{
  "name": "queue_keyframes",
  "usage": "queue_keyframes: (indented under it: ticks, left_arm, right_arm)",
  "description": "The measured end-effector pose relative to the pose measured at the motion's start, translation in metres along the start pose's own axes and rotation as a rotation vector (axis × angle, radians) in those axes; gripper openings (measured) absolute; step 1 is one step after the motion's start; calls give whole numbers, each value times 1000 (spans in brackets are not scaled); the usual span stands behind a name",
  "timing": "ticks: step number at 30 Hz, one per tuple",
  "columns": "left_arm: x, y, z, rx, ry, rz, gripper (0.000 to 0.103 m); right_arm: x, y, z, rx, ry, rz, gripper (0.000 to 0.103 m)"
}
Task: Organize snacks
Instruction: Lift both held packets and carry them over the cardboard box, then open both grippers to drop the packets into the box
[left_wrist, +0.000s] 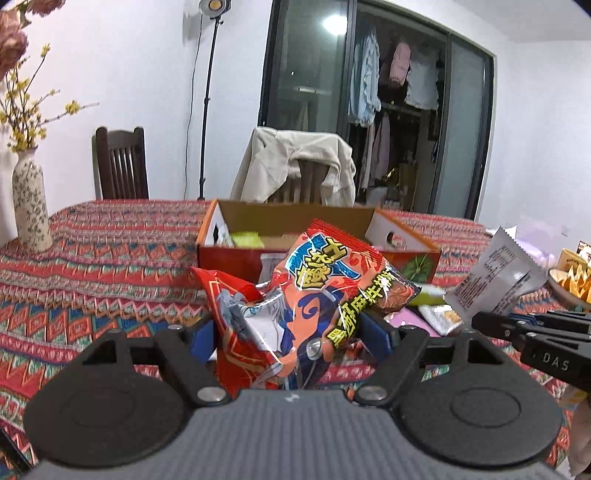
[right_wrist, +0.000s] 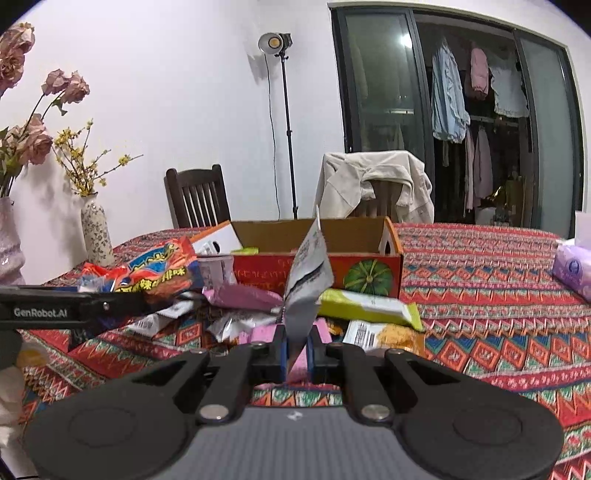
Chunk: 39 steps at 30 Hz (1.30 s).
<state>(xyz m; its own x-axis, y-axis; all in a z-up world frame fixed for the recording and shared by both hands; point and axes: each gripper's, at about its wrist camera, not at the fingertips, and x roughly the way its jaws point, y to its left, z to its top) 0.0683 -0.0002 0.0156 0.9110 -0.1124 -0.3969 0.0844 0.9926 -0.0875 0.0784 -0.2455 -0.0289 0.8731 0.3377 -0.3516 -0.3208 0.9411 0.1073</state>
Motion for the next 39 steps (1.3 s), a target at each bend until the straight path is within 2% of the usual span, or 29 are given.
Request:
queue_keyframes:
  ticks: [10,20,31,39]
  left_arm:
    - [26,4,35,-28,-32,-10,80]
    - [72,10,82,-52,-52,2,80]
    - [127,17,123,-101,-70,26,80]
    - [170,18,125,-107,-50,49,80]
  right_arm:
    - [14,-6,33,-31,-69,-26,10]
    - [53,-14,82,-61,-108,-60,10]
    - [112,-25,128,-64,-103,-97,10]
    - [167,-30,130,-35,-62,-97,10]
